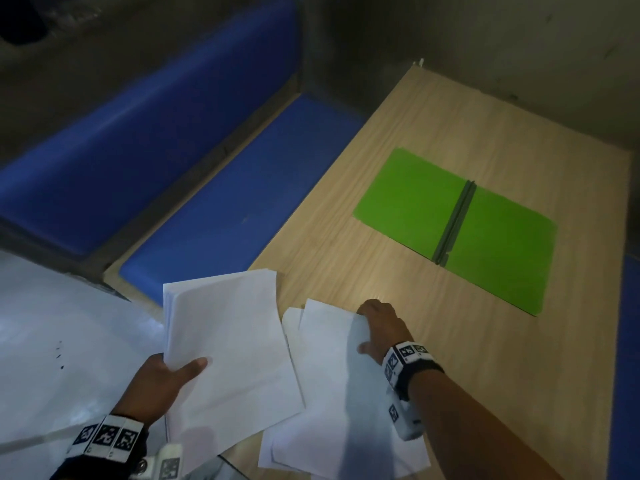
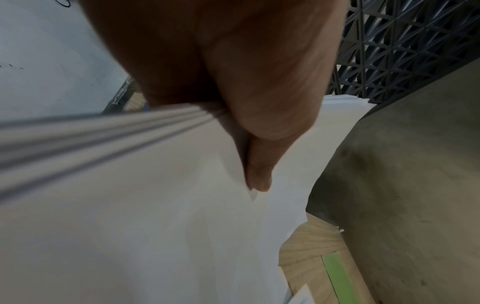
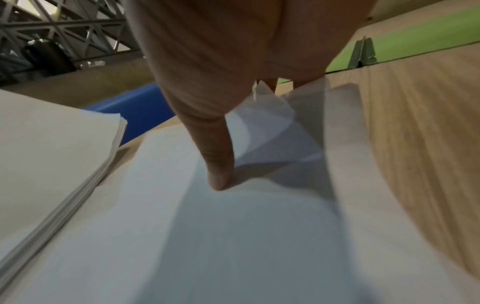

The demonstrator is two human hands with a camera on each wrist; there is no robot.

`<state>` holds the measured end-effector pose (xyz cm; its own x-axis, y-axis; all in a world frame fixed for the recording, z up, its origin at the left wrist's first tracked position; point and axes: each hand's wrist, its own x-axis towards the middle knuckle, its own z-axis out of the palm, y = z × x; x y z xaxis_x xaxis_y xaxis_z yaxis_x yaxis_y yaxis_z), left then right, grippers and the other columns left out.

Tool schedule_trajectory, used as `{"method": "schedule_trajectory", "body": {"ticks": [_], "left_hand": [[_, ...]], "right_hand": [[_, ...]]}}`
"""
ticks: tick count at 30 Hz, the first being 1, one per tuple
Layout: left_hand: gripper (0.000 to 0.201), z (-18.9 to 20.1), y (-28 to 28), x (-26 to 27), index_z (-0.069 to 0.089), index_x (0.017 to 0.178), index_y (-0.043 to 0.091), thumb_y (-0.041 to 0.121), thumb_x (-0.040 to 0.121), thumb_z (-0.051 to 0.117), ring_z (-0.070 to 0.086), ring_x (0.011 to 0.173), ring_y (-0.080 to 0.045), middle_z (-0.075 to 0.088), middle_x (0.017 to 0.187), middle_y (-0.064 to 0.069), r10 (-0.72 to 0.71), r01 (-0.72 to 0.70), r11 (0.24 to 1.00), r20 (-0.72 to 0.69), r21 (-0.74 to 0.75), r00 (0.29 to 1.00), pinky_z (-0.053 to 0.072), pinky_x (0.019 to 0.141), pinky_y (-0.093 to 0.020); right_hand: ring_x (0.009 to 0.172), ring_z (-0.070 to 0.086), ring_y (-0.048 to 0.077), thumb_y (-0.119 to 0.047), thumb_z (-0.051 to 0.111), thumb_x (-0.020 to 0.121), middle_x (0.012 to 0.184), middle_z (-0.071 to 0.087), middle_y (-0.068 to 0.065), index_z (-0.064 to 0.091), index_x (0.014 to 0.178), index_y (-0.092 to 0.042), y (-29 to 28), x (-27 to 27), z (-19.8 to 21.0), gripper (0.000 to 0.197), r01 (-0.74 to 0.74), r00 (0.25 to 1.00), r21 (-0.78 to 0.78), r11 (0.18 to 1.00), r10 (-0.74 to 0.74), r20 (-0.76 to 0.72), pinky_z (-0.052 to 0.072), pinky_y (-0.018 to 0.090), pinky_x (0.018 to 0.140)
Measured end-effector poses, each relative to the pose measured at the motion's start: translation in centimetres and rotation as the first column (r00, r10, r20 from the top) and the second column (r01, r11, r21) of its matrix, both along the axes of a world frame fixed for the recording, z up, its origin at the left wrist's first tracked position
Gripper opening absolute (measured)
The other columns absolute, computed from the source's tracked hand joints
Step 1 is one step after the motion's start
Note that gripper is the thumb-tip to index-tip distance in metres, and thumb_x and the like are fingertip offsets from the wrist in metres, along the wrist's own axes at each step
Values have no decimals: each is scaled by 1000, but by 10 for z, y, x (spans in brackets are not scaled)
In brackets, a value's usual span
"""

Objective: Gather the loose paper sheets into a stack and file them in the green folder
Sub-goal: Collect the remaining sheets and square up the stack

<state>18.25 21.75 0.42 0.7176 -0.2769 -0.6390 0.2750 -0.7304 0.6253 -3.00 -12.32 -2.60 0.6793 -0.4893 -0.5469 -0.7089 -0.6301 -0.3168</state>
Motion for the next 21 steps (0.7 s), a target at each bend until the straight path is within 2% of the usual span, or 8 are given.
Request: {"method": "schedule_trajectory", "body": {"ticks": [4, 7, 9, 12, 15, 17, 19, 21], "left_hand": [[30, -1, 1, -1, 77, 96, 6, 32, 83, 85, 75, 82, -34, 80, 86, -15, -1, 1, 1000, -9, 12, 1000, 59, 76, -41], [45, 3, -1, 0, 78, 92, 9, 47, 71, 87, 75, 82, -34, 80, 85, -14, -9, 9, 1000, -10, 15, 1000, 59, 76, -41], [47, 7, 1, 5, 77, 92, 9, 49, 68, 86, 75, 82, -34, 80, 85, -14, -16, 16, 1000, 1, 12, 1000, 58, 74, -40], [38, 20, 5, 20, 76, 94, 4, 38, 80, 87, 73, 81, -34, 78, 84, -16, 6, -6, 1000, 30, 1, 1000, 54, 70, -38], [32, 30, 12, 42, 71, 97, 0, 28, 87, 81, 67, 79, -33, 73, 86, -19, 54, -55, 998, 86, 14, 995, 49, 69, -38], [39, 27, 17, 57, 70, 104, -4, 29, 87, 81, 66, 82, -35, 72, 94, -25, 101, -100, 995, 131, -12, 986, 52, 78, -44], [50, 22, 14, 68, 69, 112, -9, 31, 85, 82, 67, 89, -39, 72, 102, -28, 103, -101, 995, 150, -18, 983, 55, 87, -51], [48, 21, -4, 66, 69, 116, -9, 27, 87, 82, 67, 93, -37, 72, 105, -26, 99, -93, 994, 129, -57, 987, 53, 89, -48]], "right_hand": [[119, 46, 21, -19, 66, 78, 128, 51, -3, 42, 132, -27, 11, 3, -9, 60, -6, 998, -26, 1000, 5, -60, 41, 41, 98], [116, 47, 21, -17, 60, 80, 120, 57, -4, 52, 122, -27, 13, 7, -11, 44, 9, 993, -78, 997, -18, -120, 37, 41, 95], [113, 49, 21, -14, 57, 80, 115, 57, -4, 56, 113, -26, 11, 5, -10, 36, 12, 995, -90, 996, -21, -97, 39, 39, 91], [95, 59, 14, -8, 57, 80, 109, 63, -6, 54, 96, -26, 2, -10, -7, 25, 68, 998, 77, 995, -69, -1, 48, 27, 79], [97, 63, 16, -15, 63, 84, 113, 64, -5, 60, 116, -27, -9, -36, 8, 34, 77, 997, 219, 973, -78, -1, 51, 28, 80], [93, 64, 14, -14, 64, 83, 103, 69, -6, 67, 102, -33, -16, -57, 21, 27, 45, 997, 229, 972, -57, 46, 52, 28, 80], [81, 64, -1, -9, 64, 80, 84, 70, -13, 65, 79, -44, -22, -78, 41, 35, -58, 992, 191, 980, 35, 122, 51, 21, 74], [80, 64, -6, -8, 64, 79, 77, 68, -17, 60, 74, -51, -25, -90, 67, 43, -113, 982, 150, 982, 88, 165, 51, 20, 71]]}}
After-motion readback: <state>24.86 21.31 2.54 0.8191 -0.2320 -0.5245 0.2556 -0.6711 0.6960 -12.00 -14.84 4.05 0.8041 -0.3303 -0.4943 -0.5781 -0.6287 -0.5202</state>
